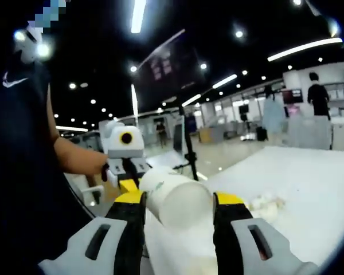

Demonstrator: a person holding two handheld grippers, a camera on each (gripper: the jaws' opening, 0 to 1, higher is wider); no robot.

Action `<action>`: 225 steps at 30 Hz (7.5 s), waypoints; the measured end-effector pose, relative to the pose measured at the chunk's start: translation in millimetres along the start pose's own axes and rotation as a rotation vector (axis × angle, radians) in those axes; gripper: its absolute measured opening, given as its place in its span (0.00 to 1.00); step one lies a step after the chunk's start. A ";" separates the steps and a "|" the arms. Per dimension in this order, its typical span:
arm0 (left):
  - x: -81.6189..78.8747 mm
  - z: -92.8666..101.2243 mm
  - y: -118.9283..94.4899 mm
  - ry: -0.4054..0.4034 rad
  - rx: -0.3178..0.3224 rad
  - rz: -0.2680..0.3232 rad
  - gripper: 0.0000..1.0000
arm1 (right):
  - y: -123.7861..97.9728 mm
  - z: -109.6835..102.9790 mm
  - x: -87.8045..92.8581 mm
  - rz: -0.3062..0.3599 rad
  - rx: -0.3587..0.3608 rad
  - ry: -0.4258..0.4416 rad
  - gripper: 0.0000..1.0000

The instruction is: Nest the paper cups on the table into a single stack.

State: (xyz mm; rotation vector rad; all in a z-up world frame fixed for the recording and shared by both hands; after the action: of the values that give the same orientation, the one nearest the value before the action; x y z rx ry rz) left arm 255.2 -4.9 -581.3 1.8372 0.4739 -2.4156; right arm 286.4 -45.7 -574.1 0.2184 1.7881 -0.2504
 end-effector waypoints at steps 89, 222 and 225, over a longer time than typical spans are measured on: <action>-30.6 -26.6 14.0 0.439 -0.075 -1.184 0.00 | -87.0 51.8 108.0 -0.154 0.396 -0.073 1.00; 164.3 -42.3 97.7 0.365 -0.066 -1.258 0.09 | -113.9 56.3 129.4 -0.197 0.446 -0.023 0.95; 163.3 -43.7 98.2 0.361 -0.073 -1.233 0.13 | -112.5 56.1 129.9 -0.201 0.443 -0.022 0.95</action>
State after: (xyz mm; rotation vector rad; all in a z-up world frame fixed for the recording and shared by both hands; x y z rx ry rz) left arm 273.0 -64.6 -766.5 2.3237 2.2292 -2.4221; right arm 277.6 -167.8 -707.1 0.3474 1.7158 -0.7922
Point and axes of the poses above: the point that each gripper's makers call its tool centre point, and the gripper's own axes: y roughly forward along the fingers, z roughly to its right, x roughly out of its underside, the point moved 1 cm from there along -y, roughly backward along the fingers, and after that the axes turned 4 degrees about -x, right-handed, at the moved point
